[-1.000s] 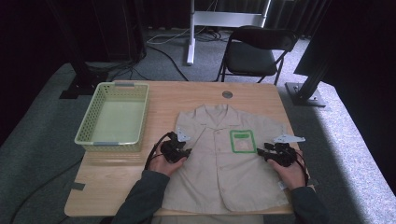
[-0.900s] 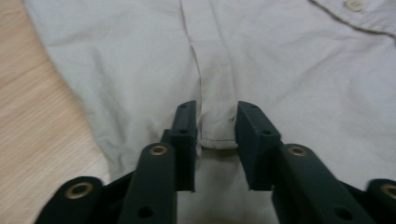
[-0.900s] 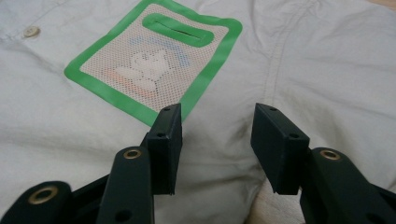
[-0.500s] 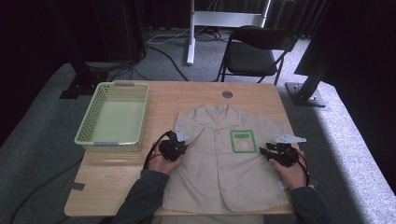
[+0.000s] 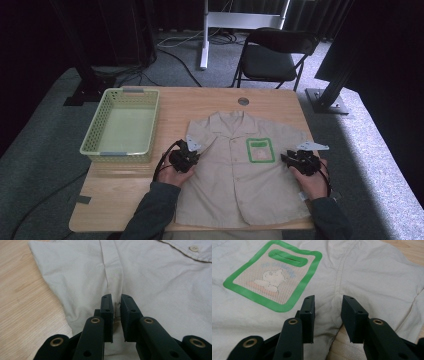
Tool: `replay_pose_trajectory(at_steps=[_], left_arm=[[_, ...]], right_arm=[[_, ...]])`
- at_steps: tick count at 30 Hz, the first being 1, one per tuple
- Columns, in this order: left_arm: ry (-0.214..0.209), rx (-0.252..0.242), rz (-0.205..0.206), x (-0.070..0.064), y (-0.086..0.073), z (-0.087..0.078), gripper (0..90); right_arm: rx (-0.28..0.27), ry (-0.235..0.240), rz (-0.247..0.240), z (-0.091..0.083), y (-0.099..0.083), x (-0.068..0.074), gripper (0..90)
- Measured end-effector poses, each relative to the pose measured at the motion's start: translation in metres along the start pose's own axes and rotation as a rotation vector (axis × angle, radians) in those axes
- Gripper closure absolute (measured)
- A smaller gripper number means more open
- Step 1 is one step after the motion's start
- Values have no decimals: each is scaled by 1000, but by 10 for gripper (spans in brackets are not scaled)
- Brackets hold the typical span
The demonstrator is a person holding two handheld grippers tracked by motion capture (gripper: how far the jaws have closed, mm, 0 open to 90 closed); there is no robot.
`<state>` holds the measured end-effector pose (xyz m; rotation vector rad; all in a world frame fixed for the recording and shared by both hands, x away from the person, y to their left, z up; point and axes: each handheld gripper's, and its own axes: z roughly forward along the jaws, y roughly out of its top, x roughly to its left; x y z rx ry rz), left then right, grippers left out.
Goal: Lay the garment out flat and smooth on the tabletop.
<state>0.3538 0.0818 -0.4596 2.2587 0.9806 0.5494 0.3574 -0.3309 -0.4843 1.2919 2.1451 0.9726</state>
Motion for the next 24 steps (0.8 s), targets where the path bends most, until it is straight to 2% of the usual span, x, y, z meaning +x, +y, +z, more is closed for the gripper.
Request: replay_pose_trajectory(at_steps=[4,8,15,19,24], left_arm=[[2,-11,-8,1,-1,-3,813],[5,-20,-15,3,-3,-5,813],[17,-39,-39,8,-5,-10,813],[24,-45,-49,12,-7,-13,813],[35,-51,-66,17,-9,-17,813]], right_arm=[[5,-31,-27,1,0,2,651],[4,-44,-32,1,0,1,652],[4,-54,-18,-3,-3,-1,645],[0,-35,17,-5,-6,-6,640],[0,-45,4,-7,-9,-6,670]])
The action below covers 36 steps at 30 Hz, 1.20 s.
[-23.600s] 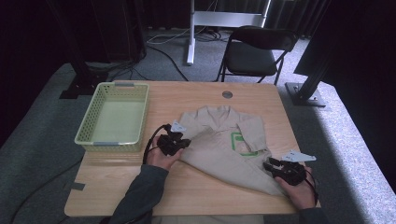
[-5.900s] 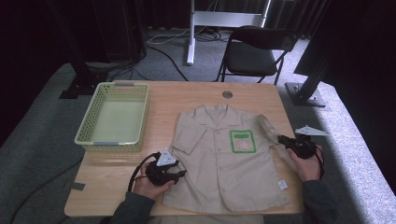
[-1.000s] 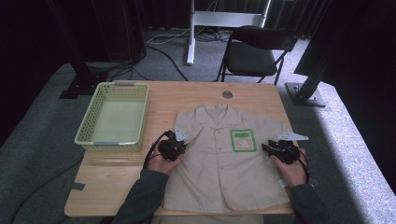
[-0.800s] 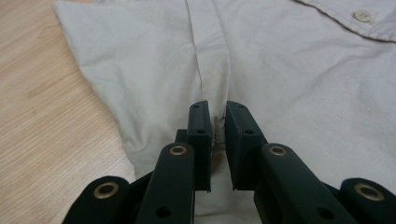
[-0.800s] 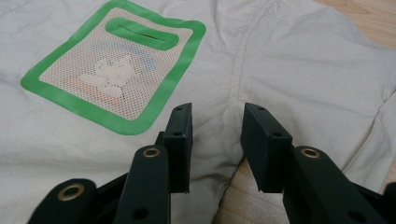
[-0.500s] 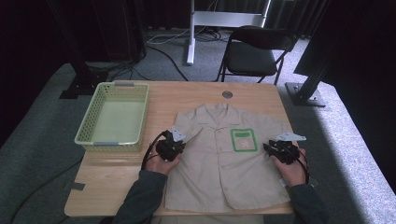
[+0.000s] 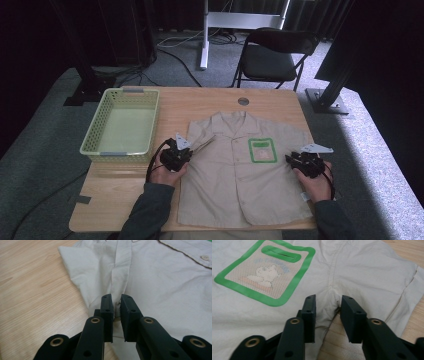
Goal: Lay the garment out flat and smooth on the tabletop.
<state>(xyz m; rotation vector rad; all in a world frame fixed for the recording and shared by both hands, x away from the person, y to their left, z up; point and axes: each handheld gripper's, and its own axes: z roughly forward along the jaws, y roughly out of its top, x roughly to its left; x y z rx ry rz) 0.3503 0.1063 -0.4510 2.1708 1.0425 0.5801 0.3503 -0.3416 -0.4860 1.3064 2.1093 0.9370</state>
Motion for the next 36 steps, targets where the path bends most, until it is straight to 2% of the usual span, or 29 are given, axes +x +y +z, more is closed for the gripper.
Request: replay_pose_trajectory(at_steps=[7,18,26,36], left_arm=[[9,-5,-11,4,-2,-3,813],[25,-20,-45,13,-8,-8,813],[34,-23,-54,15,-12,-10,813],[50,-29,-87,19,-20,-14,811]], right_arm=[[6,1,-17,-1,0,3,746],[3,3,-7,-3,-2,1,747],[-1,6,1,-3,-3,1,747],[-3,5,5,-3,-3,1,747]])
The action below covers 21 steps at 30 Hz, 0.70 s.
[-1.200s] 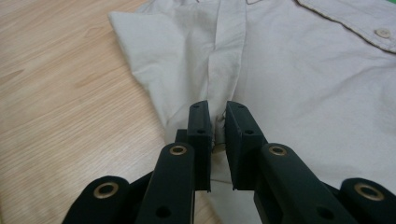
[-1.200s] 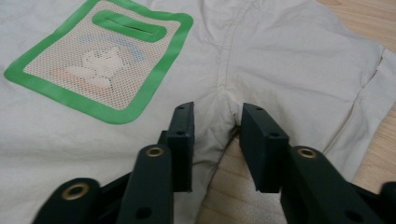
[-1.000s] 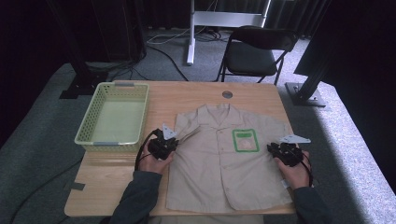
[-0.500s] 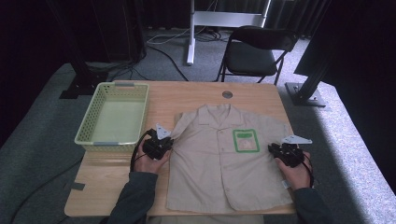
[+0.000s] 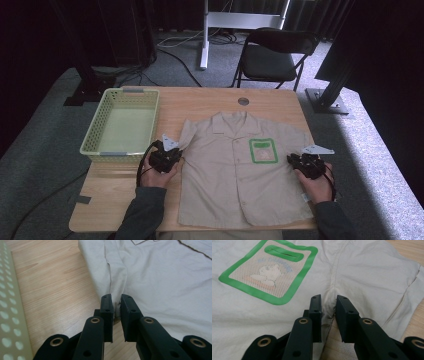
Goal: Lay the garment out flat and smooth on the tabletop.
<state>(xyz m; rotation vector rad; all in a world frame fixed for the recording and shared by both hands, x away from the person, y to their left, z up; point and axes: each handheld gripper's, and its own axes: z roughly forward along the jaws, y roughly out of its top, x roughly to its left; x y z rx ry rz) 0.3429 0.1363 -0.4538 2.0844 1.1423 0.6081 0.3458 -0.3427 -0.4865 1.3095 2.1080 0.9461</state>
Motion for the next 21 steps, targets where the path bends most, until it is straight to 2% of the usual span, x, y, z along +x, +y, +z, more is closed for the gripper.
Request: replay_pose_trajectory(at_steps=[9,16,21], left_arm=[[59,21,9,-2,-7,-1,802],[74,37,-4,0,-13,-2,788],[108,51,-7,0,-17,-5,788]], right_arm=[[1,-2,-3,0,0,1,747],[1,-1,-3,0,0,1,747],[1,-1,-3,0,0,1,746]])
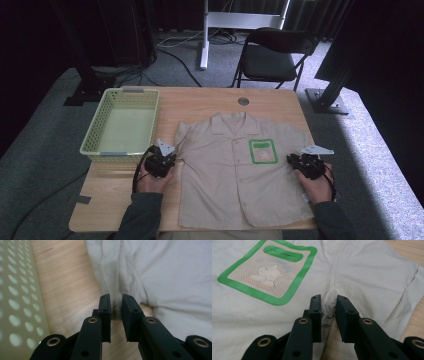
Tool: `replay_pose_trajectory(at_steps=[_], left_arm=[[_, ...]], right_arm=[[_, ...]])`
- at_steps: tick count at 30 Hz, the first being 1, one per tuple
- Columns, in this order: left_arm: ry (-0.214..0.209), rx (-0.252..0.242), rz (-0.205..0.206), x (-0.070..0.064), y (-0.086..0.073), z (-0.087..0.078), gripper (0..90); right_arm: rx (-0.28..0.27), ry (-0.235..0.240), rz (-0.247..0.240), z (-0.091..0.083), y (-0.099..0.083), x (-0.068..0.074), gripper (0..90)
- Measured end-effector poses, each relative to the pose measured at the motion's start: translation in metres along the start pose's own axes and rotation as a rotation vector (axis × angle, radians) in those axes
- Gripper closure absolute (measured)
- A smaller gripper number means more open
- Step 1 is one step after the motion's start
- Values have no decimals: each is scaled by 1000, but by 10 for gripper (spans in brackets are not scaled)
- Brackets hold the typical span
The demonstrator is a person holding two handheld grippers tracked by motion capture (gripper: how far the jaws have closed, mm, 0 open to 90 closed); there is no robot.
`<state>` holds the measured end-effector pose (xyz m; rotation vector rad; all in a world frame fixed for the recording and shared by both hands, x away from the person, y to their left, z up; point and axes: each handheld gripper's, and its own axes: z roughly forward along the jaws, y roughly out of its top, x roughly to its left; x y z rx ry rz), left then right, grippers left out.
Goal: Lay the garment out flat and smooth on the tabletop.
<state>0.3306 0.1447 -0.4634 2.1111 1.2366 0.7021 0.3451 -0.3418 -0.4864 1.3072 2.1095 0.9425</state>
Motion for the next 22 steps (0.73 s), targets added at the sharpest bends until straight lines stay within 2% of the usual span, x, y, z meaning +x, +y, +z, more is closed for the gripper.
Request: replay_pose_trajectory(at_steps=[5,10,14,16,18,20,22], left_arm=[[16,10,-19,5,-7,-5,787],[18,-9,-37,6,-14,-17,767],[-2,-35,-38,7,-14,-27,716],[-12,-50,-41,7,-13,-31,683],[-18,-58,-44,6,-12,-33,660],[-23,-65,-46,6,-11,-33,635],[-19,-68,-47,5,-11,-33,613]], right_arm=[[0,0,1,0,0,0,744],[-1,-5,1,0,0,0,729],[-7,1,-22,-1,0,3,624],[-51,-12,-56,-6,1,7,600],[-108,-24,-67,-12,2,9,585],[-146,-52,-50,-16,2,8,580],[-161,-92,-17,-19,1,4,577]])
